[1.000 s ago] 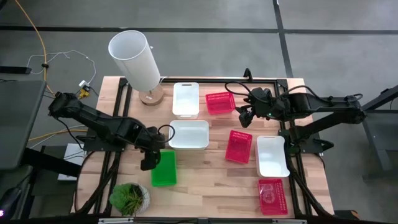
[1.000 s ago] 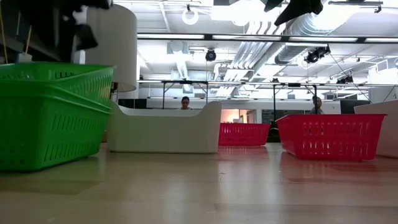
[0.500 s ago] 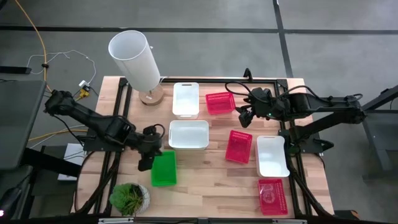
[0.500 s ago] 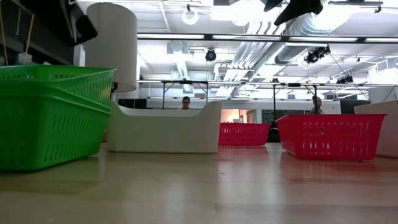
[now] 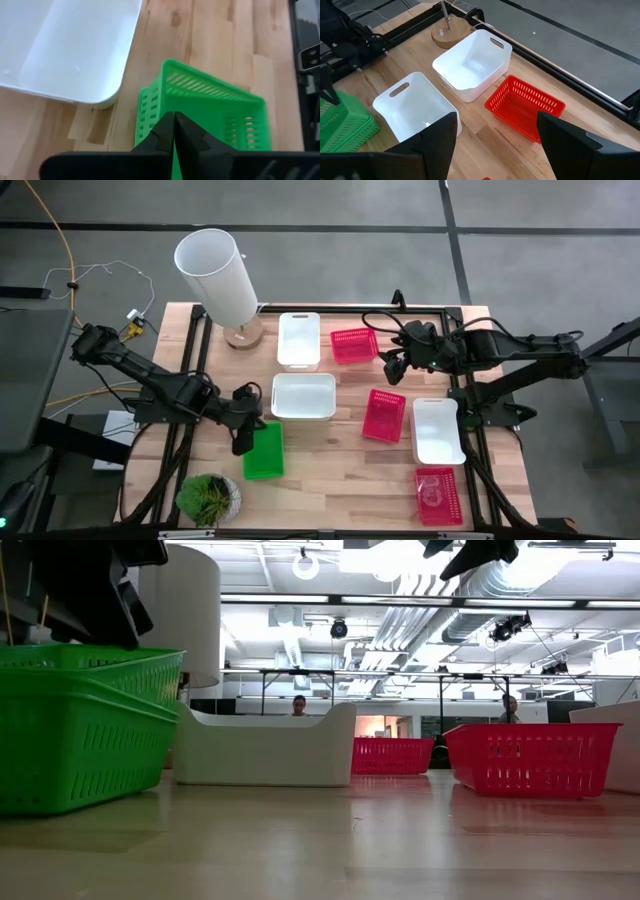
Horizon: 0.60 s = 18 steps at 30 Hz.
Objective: Stack baskets by color
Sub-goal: Stack the top green bin on the bottom green bins
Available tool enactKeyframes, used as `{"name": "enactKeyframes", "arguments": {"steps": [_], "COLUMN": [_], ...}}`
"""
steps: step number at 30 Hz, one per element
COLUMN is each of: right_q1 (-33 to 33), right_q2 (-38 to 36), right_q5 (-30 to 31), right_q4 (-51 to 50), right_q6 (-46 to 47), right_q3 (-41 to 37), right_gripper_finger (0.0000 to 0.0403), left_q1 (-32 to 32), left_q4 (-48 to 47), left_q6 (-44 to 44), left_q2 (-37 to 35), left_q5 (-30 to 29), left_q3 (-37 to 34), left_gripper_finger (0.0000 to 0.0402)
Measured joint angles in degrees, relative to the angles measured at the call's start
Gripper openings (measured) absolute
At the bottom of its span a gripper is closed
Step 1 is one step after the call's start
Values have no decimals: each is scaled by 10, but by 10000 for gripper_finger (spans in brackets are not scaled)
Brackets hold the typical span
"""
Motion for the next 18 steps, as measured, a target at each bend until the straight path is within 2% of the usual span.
{"name": "enactKeyframes", "arguments": {"steps": [7,14,16,18], "right_q1": [0,0,0,0], "right_q2": [0,0,0,0], "right_q5": [0,0,0,0], "right_q4": [1,2,2,3], "right_q6": [2,1,1,1], "right_q3": [0,0,0,0], "right_gripper_finger": [259,259,259,259], "left_q1": [0,0,0,-1], "left_q4": [36,82,92,94], "left_q6": [-33,-45,-45,-49], "left_q2": [0,-11,-21,-34], "left_q5": [-1,22,6,-45], "left_q3": [-42,-34,-19,-13], "left_gripper_finger": [0,0,0,0]}}
